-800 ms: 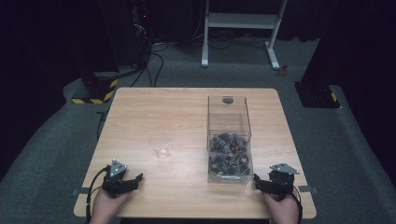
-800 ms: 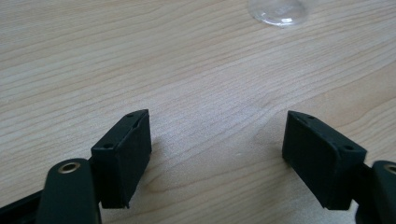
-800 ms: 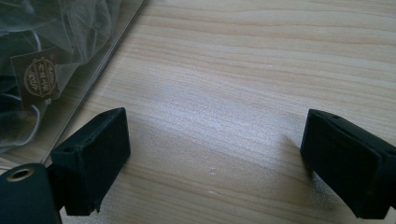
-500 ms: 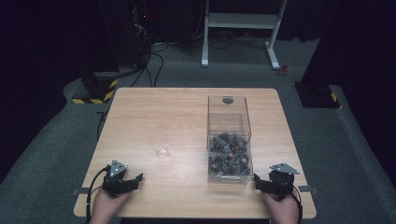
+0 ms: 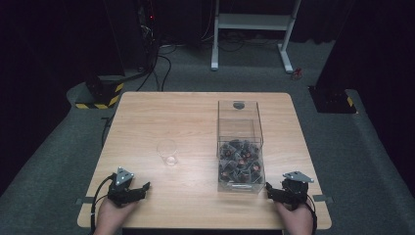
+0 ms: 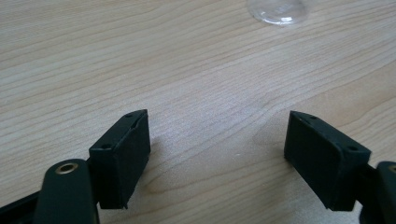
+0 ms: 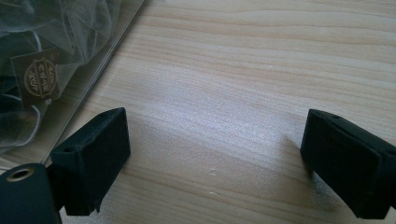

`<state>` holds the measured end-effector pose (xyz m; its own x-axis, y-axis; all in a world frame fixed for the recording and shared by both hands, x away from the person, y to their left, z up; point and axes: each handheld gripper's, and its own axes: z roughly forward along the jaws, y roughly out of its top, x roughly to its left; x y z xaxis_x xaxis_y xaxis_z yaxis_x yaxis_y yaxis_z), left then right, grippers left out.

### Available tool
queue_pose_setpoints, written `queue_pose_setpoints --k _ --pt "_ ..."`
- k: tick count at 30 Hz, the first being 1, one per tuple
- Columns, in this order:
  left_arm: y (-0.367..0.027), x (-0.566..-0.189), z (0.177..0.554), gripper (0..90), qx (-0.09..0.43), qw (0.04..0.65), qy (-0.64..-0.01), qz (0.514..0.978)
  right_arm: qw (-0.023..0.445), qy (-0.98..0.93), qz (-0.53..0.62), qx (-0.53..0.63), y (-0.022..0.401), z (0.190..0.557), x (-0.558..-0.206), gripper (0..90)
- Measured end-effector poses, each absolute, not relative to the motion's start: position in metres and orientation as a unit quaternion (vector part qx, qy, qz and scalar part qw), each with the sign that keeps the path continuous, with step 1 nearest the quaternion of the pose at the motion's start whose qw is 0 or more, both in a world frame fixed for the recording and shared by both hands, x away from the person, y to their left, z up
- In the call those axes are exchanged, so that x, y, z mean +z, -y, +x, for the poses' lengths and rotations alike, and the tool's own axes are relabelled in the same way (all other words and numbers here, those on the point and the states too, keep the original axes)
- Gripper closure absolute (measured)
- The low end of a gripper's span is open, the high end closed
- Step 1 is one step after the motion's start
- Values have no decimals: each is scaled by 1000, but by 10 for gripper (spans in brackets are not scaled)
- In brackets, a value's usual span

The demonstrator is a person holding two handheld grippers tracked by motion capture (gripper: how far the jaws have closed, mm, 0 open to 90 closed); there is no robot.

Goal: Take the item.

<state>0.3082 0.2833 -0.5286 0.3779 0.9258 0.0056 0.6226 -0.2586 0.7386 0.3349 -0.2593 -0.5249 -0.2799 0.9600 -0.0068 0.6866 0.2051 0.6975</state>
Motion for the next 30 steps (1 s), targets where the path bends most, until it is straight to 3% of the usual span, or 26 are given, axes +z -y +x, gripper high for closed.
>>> queue_pose_setpoints --k 10,17,30 --pt "-284 -528 308 243 228 333 -510 759 229 -743 553 300 260 335 -525 81" --pt "-284 -526 304 312 229 329 -510 761 229 -745 550 300 260 335 -525 81" --pt "-280 -509 291 395 259 384 -480 745 227 -748 546 301 260 335 -525 82"
